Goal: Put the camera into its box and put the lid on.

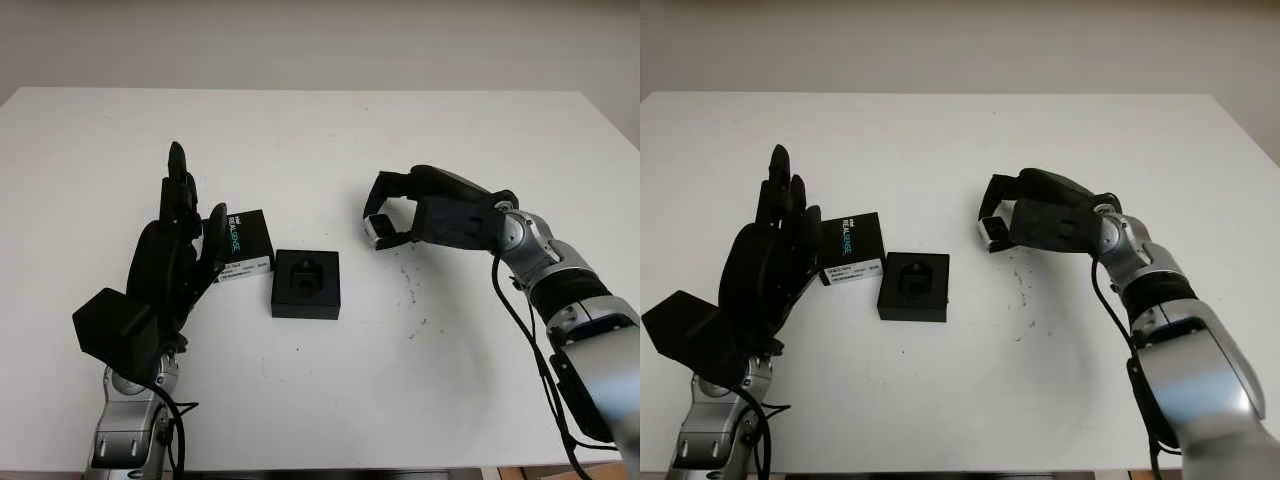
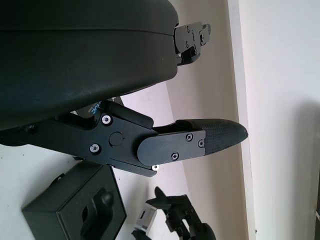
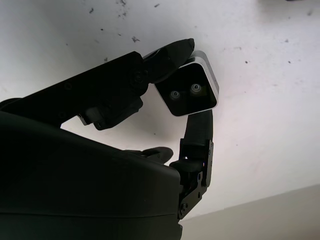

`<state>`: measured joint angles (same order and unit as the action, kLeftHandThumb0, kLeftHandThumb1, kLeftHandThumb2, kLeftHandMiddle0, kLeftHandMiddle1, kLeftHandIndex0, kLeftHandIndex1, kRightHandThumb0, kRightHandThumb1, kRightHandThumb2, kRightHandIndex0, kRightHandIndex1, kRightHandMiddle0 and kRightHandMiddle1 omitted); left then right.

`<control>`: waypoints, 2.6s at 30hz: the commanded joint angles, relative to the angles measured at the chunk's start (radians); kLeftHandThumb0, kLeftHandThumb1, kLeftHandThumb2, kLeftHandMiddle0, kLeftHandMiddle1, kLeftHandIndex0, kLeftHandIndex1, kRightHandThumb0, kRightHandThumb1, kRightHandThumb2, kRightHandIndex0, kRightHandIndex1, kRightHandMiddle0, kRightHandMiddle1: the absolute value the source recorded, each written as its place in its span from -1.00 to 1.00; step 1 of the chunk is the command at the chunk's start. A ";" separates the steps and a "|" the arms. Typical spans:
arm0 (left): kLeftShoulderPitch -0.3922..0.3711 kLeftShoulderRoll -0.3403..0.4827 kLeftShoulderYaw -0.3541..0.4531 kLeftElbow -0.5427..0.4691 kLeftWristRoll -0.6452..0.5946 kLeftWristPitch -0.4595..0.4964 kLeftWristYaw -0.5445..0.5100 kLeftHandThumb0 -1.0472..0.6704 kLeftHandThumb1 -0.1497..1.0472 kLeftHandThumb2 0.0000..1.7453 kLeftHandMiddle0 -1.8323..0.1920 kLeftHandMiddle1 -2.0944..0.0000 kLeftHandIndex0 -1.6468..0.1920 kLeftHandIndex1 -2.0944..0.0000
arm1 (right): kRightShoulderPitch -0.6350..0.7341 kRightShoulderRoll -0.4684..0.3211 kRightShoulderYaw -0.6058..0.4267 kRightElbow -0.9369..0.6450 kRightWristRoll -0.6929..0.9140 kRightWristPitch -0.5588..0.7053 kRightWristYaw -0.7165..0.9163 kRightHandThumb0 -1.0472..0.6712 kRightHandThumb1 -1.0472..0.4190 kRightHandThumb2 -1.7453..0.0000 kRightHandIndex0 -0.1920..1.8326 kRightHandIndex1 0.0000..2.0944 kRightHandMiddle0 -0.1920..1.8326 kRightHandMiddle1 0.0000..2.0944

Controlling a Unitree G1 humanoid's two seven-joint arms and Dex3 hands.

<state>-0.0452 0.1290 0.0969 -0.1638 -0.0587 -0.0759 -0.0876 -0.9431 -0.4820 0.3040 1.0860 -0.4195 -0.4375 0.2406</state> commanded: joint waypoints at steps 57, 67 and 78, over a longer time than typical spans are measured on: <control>-0.011 -0.098 -0.079 -0.055 0.037 0.037 0.068 -0.66 1.00 -0.39 1.00 1.00 1.00 1.00 | 0.463 0.214 -0.080 -1.346 0.258 1.186 0.132 -0.18 -0.86 0.93 -0.56 -0.96 -0.60 0.74; 0.000 -0.102 -0.080 -0.071 0.040 0.032 0.074 -0.64 1.00 -0.39 1.00 1.00 1.00 1.00 | 0.471 0.208 -0.057 -1.342 0.258 1.176 0.130 -0.15 -0.85 0.94 -0.54 -0.95 -0.60 0.78; 0.005 -0.109 -0.081 -0.081 0.044 0.039 0.082 -0.64 1.00 -0.41 1.00 1.00 1.00 1.00 | 0.462 0.196 -0.028 -1.303 0.241 1.136 0.135 -0.15 -0.85 0.94 -0.53 -0.94 -0.59 0.81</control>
<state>-0.0435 0.0227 0.0206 -0.2225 -0.0188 -0.0392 -0.0086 -0.4754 -0.2787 0.2691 -0.2210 -0.1759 0.7114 0.3752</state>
